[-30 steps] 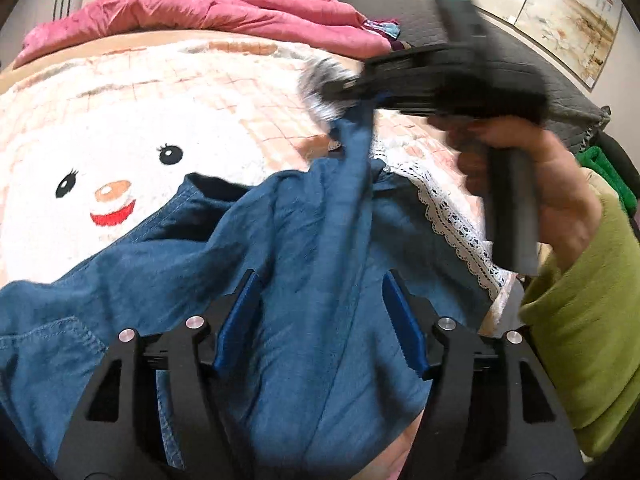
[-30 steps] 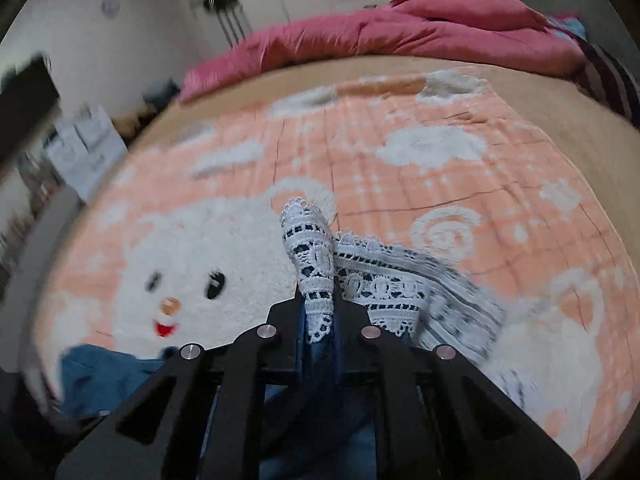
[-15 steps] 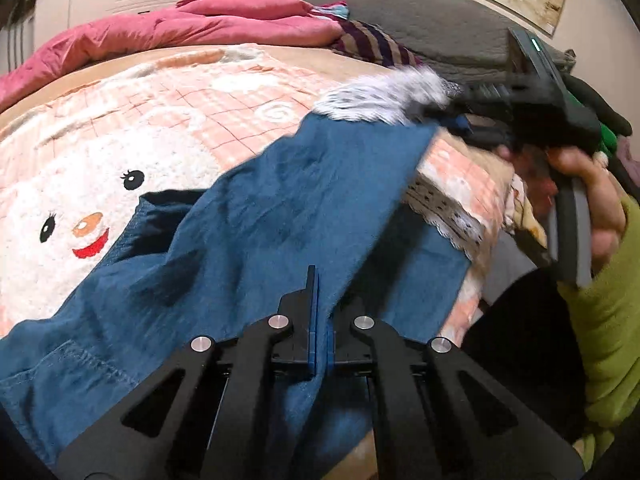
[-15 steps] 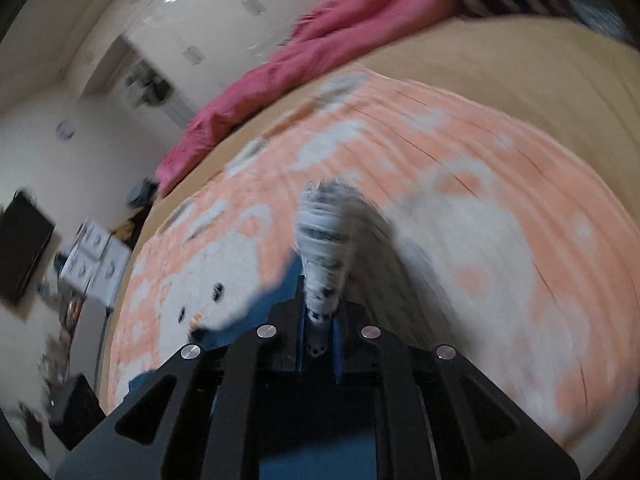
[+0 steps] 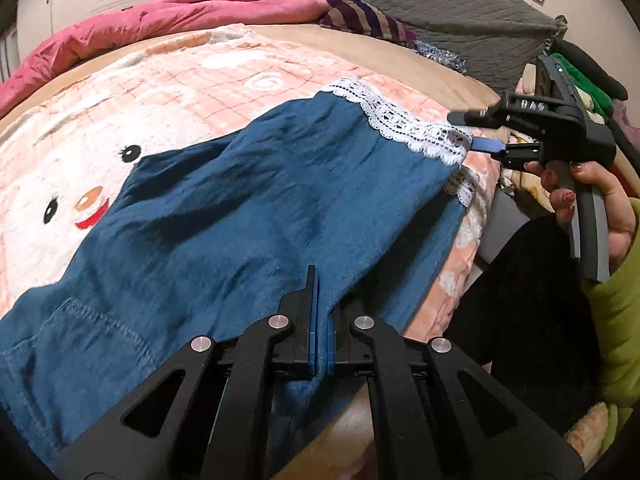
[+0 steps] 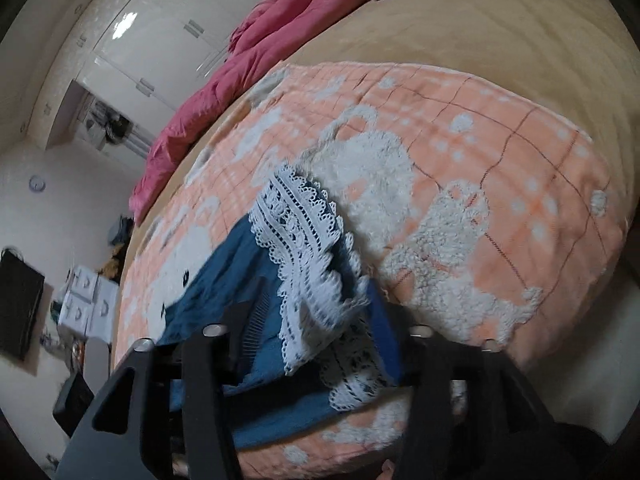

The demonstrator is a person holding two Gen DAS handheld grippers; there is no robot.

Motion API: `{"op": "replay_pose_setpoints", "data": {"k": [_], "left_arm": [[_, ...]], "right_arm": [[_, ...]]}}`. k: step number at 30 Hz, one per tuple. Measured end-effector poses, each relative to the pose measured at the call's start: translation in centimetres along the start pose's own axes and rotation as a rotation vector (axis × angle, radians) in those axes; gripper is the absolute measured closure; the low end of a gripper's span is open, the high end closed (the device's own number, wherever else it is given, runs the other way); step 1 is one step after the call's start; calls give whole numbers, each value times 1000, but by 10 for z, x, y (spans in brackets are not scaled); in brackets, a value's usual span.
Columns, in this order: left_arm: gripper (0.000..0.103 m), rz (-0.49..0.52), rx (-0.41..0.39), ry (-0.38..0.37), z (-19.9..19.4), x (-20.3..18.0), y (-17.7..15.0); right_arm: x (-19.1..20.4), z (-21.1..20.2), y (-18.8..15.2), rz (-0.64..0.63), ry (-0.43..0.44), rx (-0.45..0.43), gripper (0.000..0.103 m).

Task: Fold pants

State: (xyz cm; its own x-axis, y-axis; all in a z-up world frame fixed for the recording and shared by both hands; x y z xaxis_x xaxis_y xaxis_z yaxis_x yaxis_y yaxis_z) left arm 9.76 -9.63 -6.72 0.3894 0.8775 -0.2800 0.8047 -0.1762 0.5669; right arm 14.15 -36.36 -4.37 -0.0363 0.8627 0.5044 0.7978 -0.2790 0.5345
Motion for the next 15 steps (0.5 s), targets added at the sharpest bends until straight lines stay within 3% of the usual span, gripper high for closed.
{"op": "replay_pose_setpoints", "data": {"k": [2, 7, 15], "left_arm": [[103, 1, -3, -2, -5, -1, -1], [103, 46, 1, -20, -15, -6, -5], [102, 95, 115, 35, 17, -6, -20]], "right_arm": [[3, -1, -4, -32, 10, 11, 92], [-3, -11, -8, -53, -59, 28, 92], [-22, 4, -22, -54, -136, 125, 91]]}}
Point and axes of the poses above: each gripper's, at about its wrist camera, not at the fingertips, and z roughly the way its jaws point, x to its left, y to its top, the point moved 5 cm from there along z, roughly the way its jaws point, and after that the axes turned 10 degrees about -z, right-handed, at the moved point
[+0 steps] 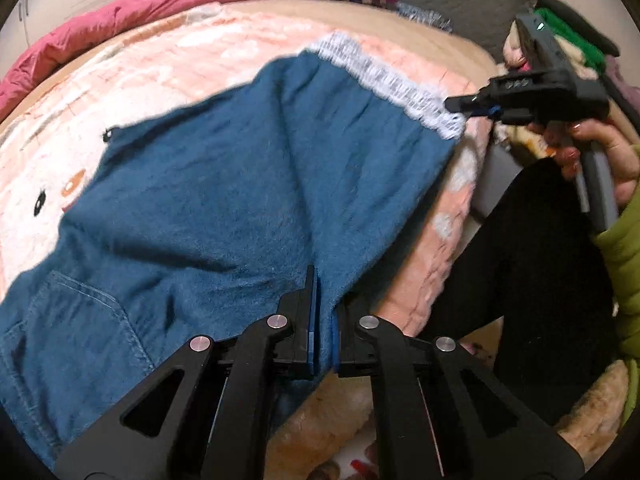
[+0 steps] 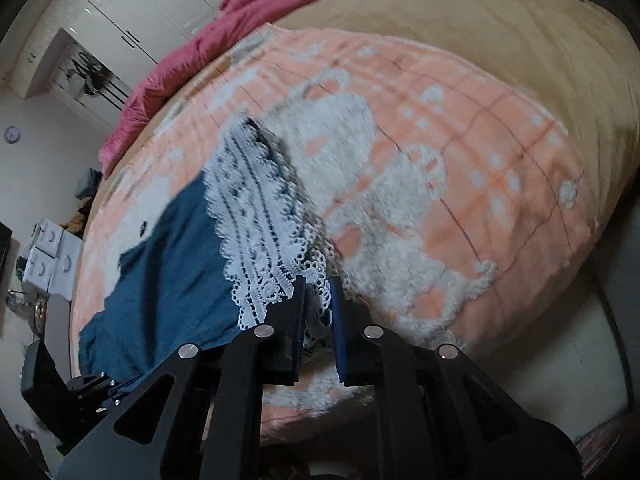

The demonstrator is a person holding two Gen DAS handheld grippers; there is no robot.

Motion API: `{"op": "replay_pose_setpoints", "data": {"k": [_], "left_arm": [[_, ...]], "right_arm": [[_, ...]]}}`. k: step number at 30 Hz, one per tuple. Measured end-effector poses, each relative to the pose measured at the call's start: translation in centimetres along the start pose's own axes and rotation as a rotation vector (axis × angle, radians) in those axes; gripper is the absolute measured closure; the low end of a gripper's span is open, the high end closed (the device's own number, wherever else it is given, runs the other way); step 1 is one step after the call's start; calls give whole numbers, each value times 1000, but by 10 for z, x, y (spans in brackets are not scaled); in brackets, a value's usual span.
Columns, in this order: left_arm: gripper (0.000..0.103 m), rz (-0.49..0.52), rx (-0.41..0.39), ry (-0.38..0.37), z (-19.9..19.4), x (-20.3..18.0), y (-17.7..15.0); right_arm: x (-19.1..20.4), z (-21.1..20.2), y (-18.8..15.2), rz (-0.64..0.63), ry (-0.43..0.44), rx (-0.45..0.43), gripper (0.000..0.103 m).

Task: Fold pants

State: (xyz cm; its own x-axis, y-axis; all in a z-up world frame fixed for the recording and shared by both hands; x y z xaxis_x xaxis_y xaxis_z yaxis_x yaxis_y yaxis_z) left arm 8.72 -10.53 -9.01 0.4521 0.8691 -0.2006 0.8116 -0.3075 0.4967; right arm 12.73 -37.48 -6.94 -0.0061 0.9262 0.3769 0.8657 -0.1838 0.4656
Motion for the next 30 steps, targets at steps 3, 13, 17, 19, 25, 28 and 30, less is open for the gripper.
{"op": "replay_pose_setpoints", "data": {"k": [3, 13, 17, 19, 25, 28, 30], "left_arm": [[90, 14, -5, -2, 1, -6, 0], [49, -164, -202, 4, -69, 14, -7], [37, -369, -311, 161, -122, 65, -28], [33, -443, -320, 239, -140, 90, -43], [32, -708, -293, 311, -160, 156, -88], [32, -714, -283, 249, -150, 152, -83], [32, -705, -237, 273, -139, 152, -82]], "right_arm": [[-2, 1, -1, 2, 5, 12, 87], [40, -32, 11, -232, -56, -118, 40], [63, -17, 22, -367, -132, -114, 35], [68, -8, 32, -390, -171, -114, 35], [131, 14, 32, -628, -76, -103, 31], [150, 31, 16, -726, -50, -65, 31], [148, 41, 7, -733, -47, -32, 31]]}}
Point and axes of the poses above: each gripper's, at about its wrist camera, not at the fingertips, and z roughly the way its jaws point, x to its left, y to its top, the point moved 5 cm from there along z, roughly the way its jaws point, and after that the axes turned 10 degrees about -z, right-handed, at the moved point
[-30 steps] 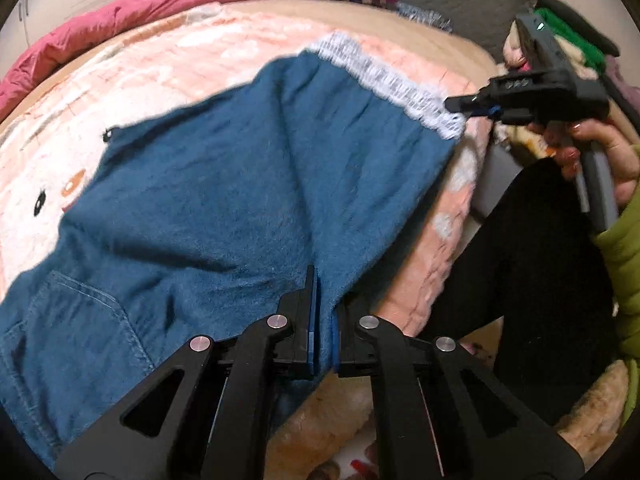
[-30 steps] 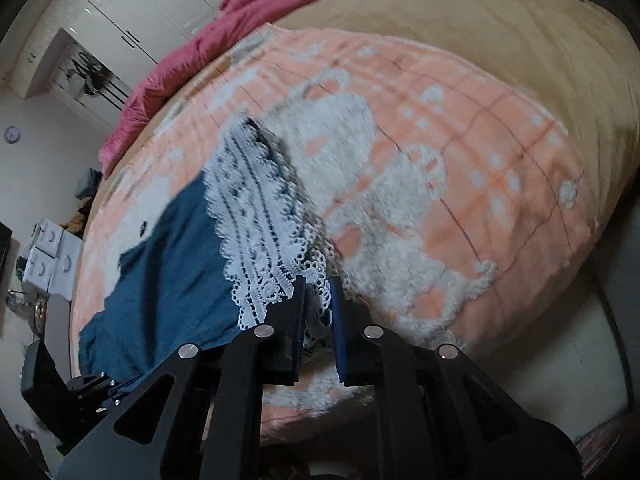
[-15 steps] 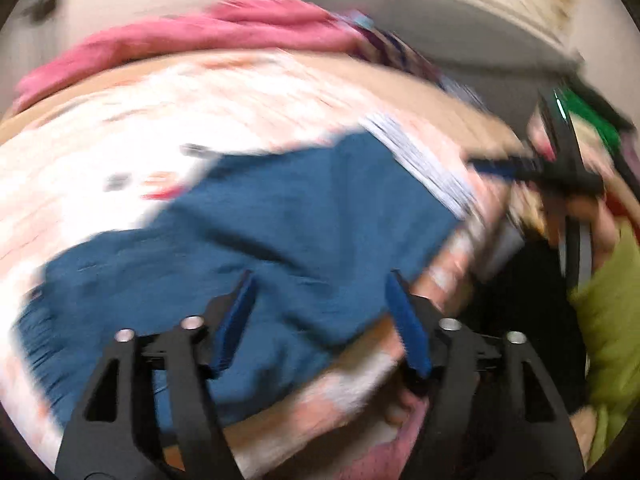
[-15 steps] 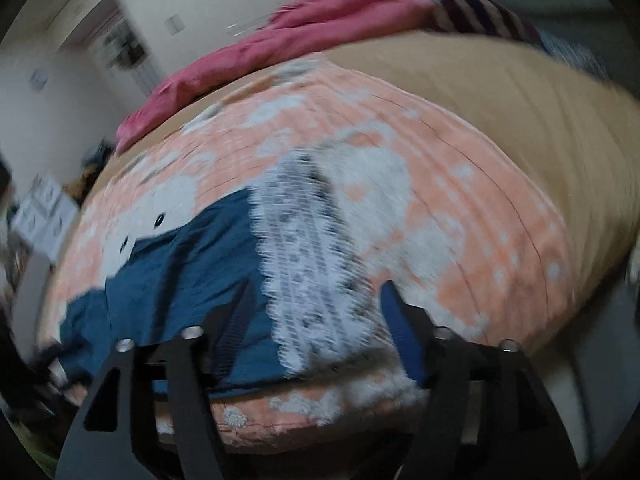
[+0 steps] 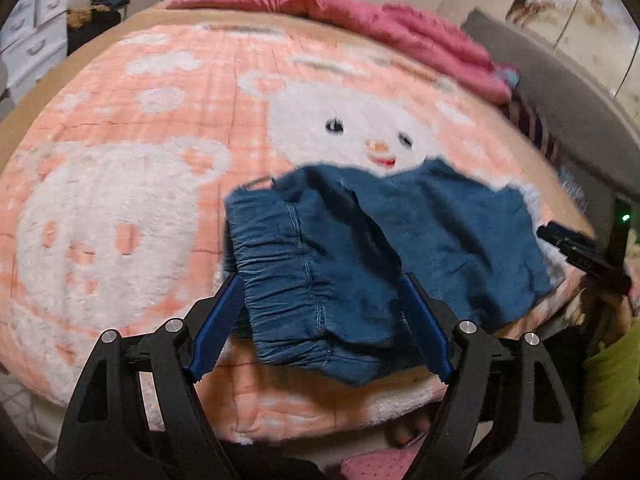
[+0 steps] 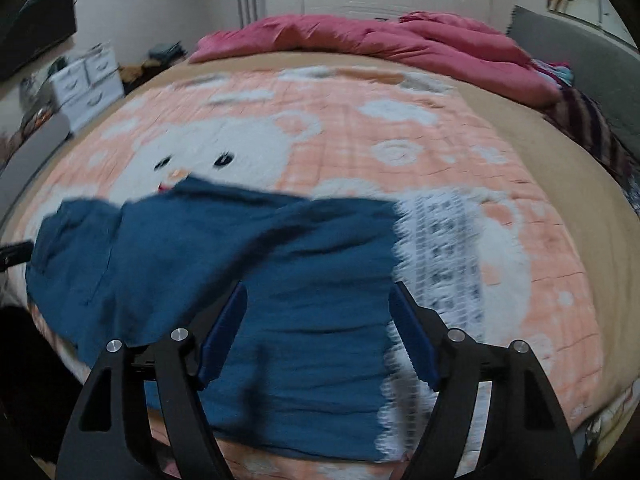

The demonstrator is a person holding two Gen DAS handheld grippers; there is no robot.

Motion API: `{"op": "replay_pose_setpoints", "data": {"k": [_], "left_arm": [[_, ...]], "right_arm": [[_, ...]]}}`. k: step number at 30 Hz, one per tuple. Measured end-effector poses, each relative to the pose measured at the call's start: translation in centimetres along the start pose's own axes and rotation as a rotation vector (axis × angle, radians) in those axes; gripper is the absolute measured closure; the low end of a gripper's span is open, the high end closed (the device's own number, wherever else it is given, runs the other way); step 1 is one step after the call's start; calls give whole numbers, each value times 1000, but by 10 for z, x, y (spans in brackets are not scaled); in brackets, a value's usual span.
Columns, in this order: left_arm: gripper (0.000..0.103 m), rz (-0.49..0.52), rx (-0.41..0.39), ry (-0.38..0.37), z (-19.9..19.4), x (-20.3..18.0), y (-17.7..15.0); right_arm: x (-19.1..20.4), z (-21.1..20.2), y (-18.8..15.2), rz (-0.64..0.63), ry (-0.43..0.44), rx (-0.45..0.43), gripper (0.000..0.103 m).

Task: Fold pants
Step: 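Grasp the elastic waistband with the left gripper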

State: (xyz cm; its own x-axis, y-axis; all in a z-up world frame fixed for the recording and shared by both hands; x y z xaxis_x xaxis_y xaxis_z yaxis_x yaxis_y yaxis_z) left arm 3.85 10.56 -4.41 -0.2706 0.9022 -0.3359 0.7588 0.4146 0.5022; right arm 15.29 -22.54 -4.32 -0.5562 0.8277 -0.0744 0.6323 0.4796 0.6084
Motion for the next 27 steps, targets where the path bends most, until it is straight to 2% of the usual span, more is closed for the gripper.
{"op": "replay_pose_setpoints", "data": {"k": [2, 4, 5, 8, 11, 12, 14, 16, 17, 19, 20, 22, 23, 25, 27], "left_arm": [[32, -34, 27, 44, 13, 6, 0], [53, -74, 21, 22, 19, 8, 1], [69, -73, 7, 50, 21, 10, 3], [70, -95, -5, 11, 12, 14, 9], [73, -82, -70, 83, -12, 32, 18], [73, -81, -56, 97, -14, 39, 19], [73, -103, -9, 66, -3, 44, 18], [72, -70, 40, 86, 12, 39, 15], [69, -67, 35, 93, 13, 39, 16], [62, -85, 9, 118, 8, 42, 20], [55, -98, -9, 130, 2, 44, 21], [52, -92, -55, 133, -13, 40, 24], [46, -82, -82, 129, -21, 37, 27], [40, -53, -152, 123, -41, 22, 39], [37, -14, -178, 70, -47, 0, 51]], "right_arm": [[2, 7, -8, -3, 14, 31, 31], [2, 15, -14, -13, 17, 68, 31], [-1, 21, -18, -13, 3, 100, 31], [-6, 26, -23, -4, -6, 135, 31], [-13, 24, -27, 21, -11, 136, 31], [-13, 25, -28, 24, -6, 140, 30], [-11, 27, -28, 14, -15, 151, 29], [-8, 28, -29, 4, -16, 156, 25], [-8, 29, -29, 3, -12, 157, 24], [-9, 24, -31, 20, 15, 146, 23], [-13, 18, -30, 47, 37, 122, 23], [-23, 2, -27, 97, 64, 60, 23], [-34, -11, -23, 133, 65, 16, 23], [-56, -27, -14, 163, 1, -31, 23], [-80, -36, -4, 206, -34, -59, 23]]}}
Point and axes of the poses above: each gripper's, at about its wrist camera, not at the fingertips, and z roughly the way its jaws point, x to its left, y to its top, the point moved 5 cm from there along z, roughly the way its jaws point, and after that the axes turned 10 degrees about -z, right-handed, at the moved point
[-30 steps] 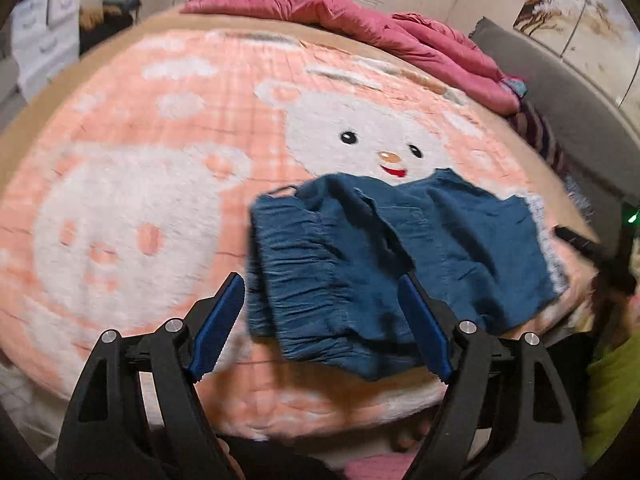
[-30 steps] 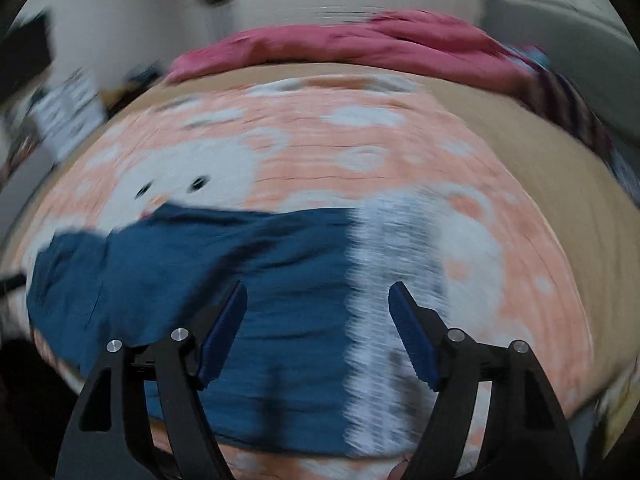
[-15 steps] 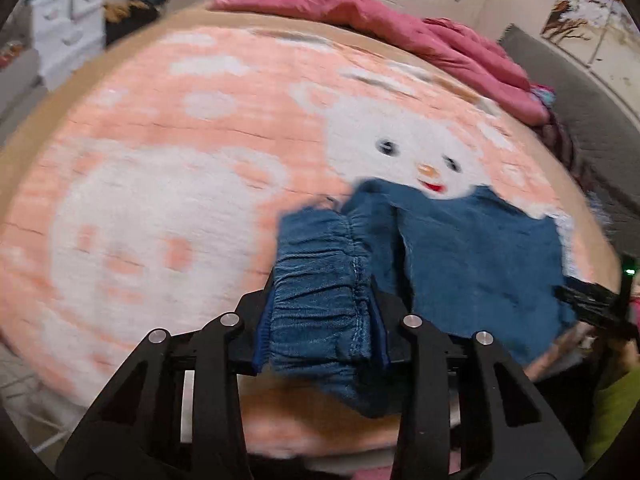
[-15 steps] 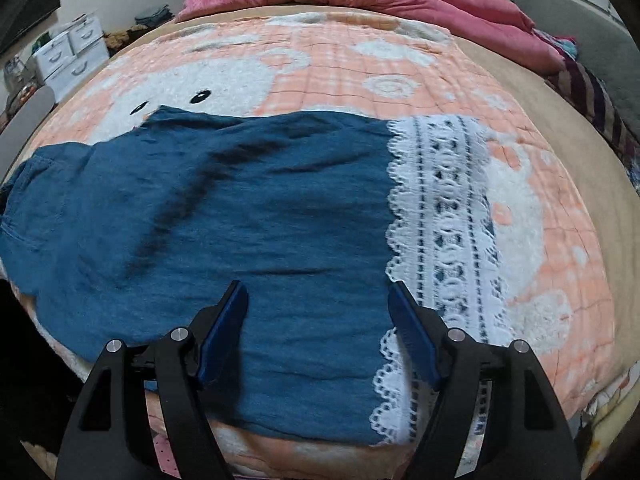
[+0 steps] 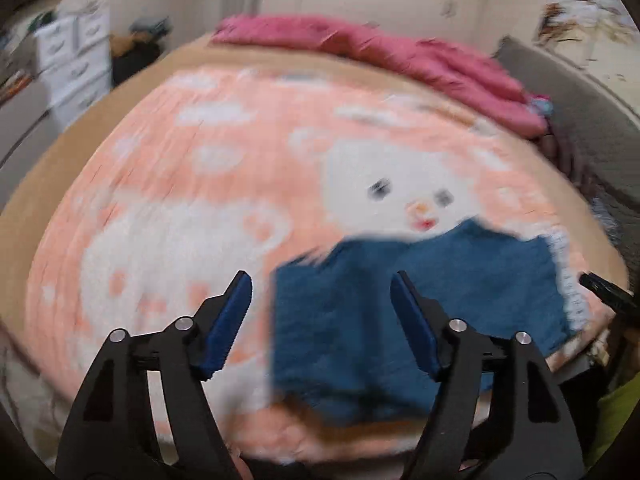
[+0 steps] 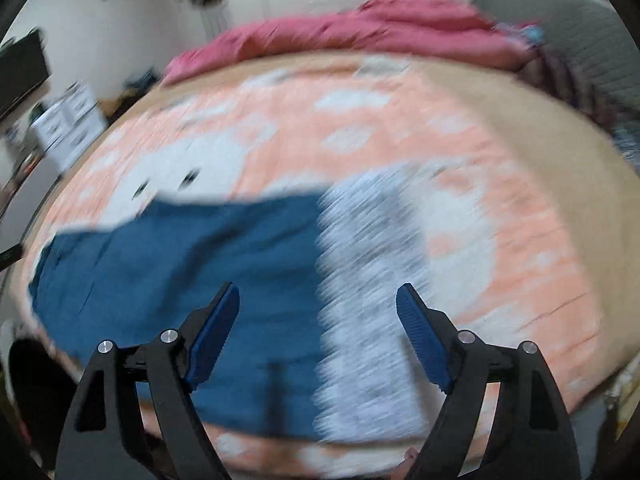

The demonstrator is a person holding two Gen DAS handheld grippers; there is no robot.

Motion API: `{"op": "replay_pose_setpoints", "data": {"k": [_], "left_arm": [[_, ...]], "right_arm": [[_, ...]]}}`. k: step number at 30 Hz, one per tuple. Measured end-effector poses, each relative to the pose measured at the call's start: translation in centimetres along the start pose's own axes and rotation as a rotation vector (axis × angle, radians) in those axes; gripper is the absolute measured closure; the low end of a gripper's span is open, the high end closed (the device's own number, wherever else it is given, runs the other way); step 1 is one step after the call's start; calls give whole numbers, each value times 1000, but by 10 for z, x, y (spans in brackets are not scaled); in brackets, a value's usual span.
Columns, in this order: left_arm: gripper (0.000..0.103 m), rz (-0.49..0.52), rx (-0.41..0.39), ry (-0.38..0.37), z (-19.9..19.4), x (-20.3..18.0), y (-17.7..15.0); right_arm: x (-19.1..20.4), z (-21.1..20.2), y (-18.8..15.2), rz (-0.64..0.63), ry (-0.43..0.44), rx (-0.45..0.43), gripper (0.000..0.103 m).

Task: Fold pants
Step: 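Grasp the elastic waistband with the left gripper, then grasp the lace hem with the right gripper while the left holds the waistband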

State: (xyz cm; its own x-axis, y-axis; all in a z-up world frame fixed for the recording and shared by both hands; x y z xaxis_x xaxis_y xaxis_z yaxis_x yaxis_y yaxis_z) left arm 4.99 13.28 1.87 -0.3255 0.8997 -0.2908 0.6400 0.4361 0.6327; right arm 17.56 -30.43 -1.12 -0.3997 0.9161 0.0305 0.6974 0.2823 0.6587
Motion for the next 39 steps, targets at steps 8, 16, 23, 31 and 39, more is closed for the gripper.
{"op": "replay_pose_setpoints", "data": {"k": [8, 16, 23, 31, 39], "left_arm": [[34, 176, 140, -244, 82, -132, 27], [34, 282, 337, -287, 184, -177, 10], [34, 329, 409, -325, 207, -180, -8], [54, 295, 403, -347, 217, -177, -9], [100, 231, 331, -385, 204, -185, 7]], "right_arm": [[-57, 53, 33, 166, 143, 95, 24], [-76, 99, 26, 237, 278, 148, 48], [-60, 116, 24, 178, 285, 171, 53], [-40, 101, 22, 105, 283, 137, 80], [-42, 63, 38, 83, 218, -7, 87]]}}
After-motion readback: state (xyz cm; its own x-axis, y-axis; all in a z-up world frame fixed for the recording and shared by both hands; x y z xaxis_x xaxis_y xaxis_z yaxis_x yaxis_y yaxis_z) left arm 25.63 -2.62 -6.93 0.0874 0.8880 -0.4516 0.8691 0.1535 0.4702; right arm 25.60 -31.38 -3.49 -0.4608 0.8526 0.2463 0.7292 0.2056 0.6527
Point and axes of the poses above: each gripper's, at about its wrist camera, not at the fingertips, and z roughly the way its jaws point, x to its left, y to its top, the point moved 5 cm from there along z, roughly the way its jaws point, and after that the axes turned 10 degrees about -z, right-handed, at the moved point
